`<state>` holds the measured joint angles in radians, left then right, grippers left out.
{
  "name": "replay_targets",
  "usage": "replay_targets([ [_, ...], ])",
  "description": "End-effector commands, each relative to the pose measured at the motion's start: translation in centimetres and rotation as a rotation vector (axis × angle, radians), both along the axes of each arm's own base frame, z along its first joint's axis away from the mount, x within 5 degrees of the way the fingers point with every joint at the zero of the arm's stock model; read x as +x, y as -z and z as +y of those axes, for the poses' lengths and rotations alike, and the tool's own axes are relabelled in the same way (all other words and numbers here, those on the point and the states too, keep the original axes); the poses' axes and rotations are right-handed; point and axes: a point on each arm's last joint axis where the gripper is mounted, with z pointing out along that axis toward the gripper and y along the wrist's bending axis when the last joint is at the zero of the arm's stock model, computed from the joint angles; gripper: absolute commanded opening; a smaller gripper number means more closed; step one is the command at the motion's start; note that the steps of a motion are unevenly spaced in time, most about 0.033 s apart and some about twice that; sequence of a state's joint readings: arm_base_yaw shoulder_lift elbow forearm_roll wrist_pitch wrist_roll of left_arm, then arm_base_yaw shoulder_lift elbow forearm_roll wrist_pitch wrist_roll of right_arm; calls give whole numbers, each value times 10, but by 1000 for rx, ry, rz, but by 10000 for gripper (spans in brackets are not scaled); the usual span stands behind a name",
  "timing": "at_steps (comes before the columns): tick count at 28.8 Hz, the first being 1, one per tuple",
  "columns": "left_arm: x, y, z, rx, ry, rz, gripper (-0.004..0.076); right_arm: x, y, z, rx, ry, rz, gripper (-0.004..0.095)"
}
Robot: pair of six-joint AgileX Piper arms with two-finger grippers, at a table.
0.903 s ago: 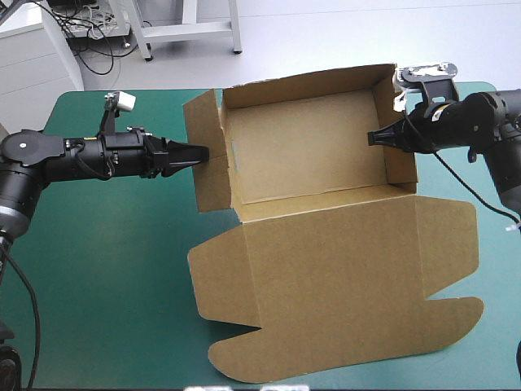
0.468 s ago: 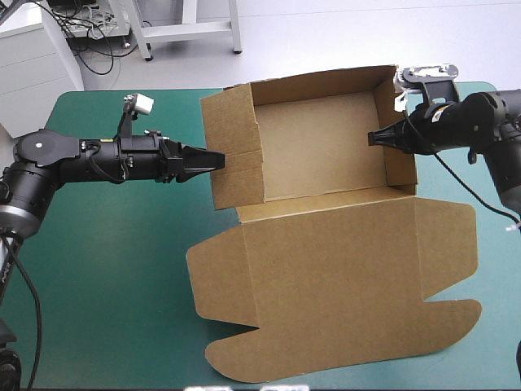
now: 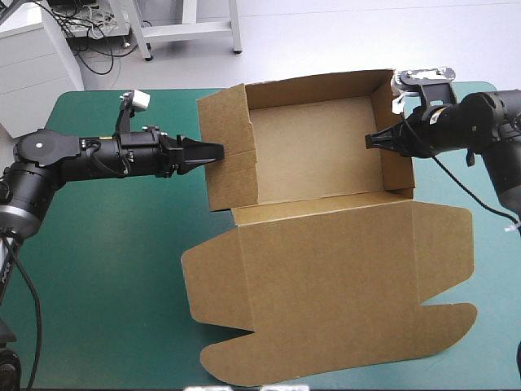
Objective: Fold the box
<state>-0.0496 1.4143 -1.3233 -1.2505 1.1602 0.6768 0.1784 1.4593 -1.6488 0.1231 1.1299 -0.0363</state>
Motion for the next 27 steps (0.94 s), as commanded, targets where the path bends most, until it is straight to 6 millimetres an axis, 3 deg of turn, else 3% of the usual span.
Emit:
replay_targets([
  [1,-10,-33,-3,-167,-18,-69,491,-11,-24,8,57,-23,-117,-15],
  [9,-10,-30,-2,-116,-44,-19,470,-13,-26,21,36,-26,-149,-15],
  [17,-17,-39,6,61,-148,64,452,-14,-27,32,0,-3,-185,-15],
  [24,-29,-37,-17,207,-250,54,452,-15,-29,38,25,1,-200,-13],
  [27,-36,-34,-39,255,-271,47,452,-15,-28,38,23,2,-195,-12],
])
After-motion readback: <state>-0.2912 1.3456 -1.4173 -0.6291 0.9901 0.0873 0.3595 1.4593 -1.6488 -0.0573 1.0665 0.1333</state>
